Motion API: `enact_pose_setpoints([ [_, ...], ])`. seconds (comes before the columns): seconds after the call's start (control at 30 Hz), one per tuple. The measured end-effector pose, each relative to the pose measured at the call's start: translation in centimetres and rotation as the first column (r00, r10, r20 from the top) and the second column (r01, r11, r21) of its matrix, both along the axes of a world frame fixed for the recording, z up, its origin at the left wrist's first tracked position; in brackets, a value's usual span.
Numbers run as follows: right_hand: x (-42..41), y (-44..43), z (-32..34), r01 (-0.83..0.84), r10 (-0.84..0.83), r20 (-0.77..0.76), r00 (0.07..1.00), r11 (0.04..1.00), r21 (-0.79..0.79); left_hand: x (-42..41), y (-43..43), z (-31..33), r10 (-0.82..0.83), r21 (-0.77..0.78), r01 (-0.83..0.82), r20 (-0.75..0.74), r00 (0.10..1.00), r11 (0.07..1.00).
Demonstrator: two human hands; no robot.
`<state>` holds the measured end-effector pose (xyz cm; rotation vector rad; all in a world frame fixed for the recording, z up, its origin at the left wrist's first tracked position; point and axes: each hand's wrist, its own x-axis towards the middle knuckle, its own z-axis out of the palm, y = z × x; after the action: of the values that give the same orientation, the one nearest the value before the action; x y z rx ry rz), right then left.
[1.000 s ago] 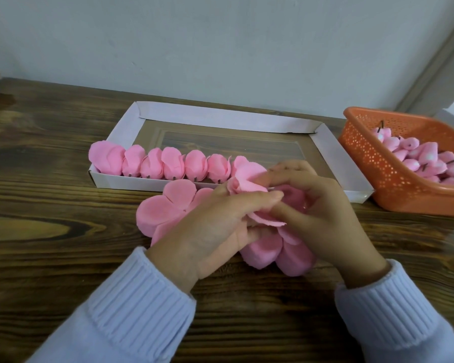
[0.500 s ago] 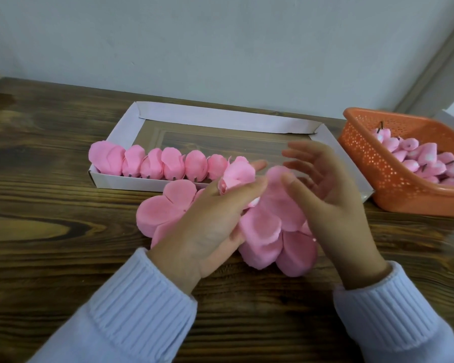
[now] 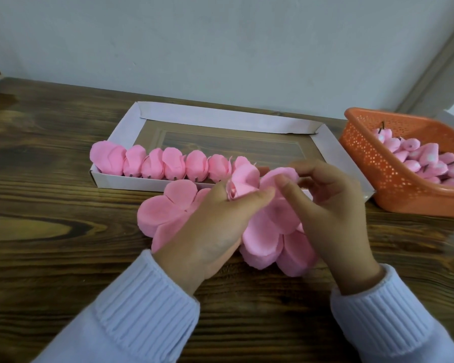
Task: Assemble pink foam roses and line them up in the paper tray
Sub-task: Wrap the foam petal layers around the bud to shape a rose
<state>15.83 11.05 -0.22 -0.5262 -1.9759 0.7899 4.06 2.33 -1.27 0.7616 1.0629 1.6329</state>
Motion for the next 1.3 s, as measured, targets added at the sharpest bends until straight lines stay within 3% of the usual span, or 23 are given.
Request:
enact_pose_setpoints([
  [0.2,0.1,0.0,0.0,0.006,-0.006,-0.005,1.0,0.999,0.051,0.3,0.0,-0.2,-0.047,-0.038,0.042,-0.139,0.989,0.998],
  [0.33,0.1,0.1,0.1,-0.012,0.012,-0.044,0.999,1.0,0.003,0.3,0.0,-0.3,-0.057,-0.049,0.051,-0.13,0.99,0.997],
  [0.5,0.0,-0.1,0.2,-0.075,0.061,-0.154,0.986,0.993,-0.089,0.2,0.0,0.0,-0.047,-0.065,0.05,0.045,0.998,0.997],
  [0.77,-0.1,-0.3,-0.1,-0.116,0.113,-0.065,0.991,0.992,-0.042,0.0,0.1,1.2,-0.012,-0.043,0.034,0.428,0.904,0.998],
  [1.3,-0.4,-0.6,-0.1,-0.111,0.082,0.136,0.987,0.97,0.216,0.4,0.0,1.5,-0.044,0.012,0.045,0.527,0.849,0.999],
])
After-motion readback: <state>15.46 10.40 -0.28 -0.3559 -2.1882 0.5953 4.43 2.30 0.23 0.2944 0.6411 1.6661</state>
